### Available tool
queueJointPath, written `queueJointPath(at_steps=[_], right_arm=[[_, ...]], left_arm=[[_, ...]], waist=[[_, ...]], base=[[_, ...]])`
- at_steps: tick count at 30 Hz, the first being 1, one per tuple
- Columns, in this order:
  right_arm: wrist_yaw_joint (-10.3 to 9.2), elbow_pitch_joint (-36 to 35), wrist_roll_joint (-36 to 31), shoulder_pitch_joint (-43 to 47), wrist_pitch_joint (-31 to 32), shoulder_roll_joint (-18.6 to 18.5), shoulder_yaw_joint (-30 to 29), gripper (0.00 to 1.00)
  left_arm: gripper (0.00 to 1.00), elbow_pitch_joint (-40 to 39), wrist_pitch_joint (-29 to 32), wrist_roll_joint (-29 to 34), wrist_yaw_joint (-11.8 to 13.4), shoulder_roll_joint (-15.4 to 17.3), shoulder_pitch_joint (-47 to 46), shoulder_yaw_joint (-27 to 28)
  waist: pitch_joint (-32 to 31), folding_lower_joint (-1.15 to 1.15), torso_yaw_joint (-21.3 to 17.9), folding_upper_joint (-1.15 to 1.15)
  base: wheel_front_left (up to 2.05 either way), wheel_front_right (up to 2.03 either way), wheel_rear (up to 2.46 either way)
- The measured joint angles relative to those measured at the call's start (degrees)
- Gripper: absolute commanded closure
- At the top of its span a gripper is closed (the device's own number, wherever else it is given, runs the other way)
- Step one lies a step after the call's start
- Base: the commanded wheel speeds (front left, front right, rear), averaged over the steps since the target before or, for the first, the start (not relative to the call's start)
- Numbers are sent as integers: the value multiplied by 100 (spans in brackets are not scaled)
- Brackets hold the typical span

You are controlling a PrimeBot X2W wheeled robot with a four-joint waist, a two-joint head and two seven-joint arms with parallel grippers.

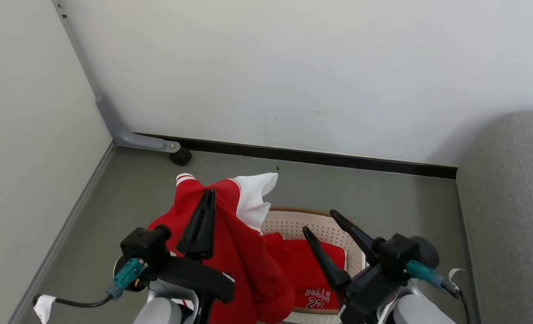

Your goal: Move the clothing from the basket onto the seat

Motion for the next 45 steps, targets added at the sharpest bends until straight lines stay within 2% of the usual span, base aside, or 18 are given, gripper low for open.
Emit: queueJointPath(at_steps=[6,14,31,32,33,35,45], right_arm=[[1,230,81,-728,0,19,912,0],[1,481,356,-1009,0,70,1571,0],[1,900,769,-1371,0,79,1828,1],[1,894,823,-1374,0,79,1831,14],[1,890,858,-1376,0,79,1842,40],[1,881,902,-1377,0,78,1858,100],[1,751,1340,-1358,0,85,1749,100]], left_arm=[[100,-167,154,0,1,-2,-11,-191],[100,-355,254,0,55,-1,-26,-297],[100,-1070,498,0,51,-2,-26,-733],[100,-1098,504,0,52,-2,-26,-738],[100,-1123,509,0,52,-2,-26,-743],[100,-1143,532,0,56,-2,-26,-747],[100,-1248,631,-20,153,20,43,-726]], waist=[[43,0,188,0],[64,0,311,0],[113,0,399,0],[115,0,401,0],[118,0,402,0],[120,0,403,0],[169,0,316,0]], base=[[0,0,0],[0,0,0],[0,0,0],[0,0,0],[0,0,0],[0,0,0],[0,0,0]])
